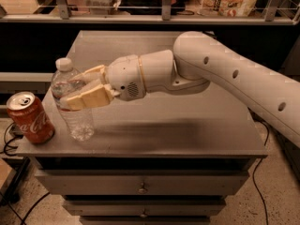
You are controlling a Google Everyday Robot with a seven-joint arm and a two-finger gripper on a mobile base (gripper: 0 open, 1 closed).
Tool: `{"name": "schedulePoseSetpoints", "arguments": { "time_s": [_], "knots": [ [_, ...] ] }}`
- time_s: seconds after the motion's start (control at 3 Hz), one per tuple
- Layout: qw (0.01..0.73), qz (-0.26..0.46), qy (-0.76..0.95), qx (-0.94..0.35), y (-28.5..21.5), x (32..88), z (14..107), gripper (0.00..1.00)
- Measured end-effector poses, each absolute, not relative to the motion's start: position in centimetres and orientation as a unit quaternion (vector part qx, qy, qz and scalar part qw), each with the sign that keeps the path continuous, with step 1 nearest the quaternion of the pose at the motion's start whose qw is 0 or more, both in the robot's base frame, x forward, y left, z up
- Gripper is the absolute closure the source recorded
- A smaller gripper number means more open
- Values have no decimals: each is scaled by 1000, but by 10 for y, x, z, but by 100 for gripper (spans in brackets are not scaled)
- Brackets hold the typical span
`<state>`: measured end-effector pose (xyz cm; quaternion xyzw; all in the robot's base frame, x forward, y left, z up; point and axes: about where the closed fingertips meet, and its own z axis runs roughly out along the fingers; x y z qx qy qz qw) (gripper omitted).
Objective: Move water bottle near coke can
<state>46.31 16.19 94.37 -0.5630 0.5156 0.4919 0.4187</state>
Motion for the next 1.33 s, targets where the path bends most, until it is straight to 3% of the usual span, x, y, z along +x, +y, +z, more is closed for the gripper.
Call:
{"name": "schedulePoseSetpoints", "arguments": {
  "time_s": [0.33,1.33],
  "knots": [
    [421,495,507,-567,170,458,944,100],
    [437,457,496,-595,181,464,927,28]
  ]
}}
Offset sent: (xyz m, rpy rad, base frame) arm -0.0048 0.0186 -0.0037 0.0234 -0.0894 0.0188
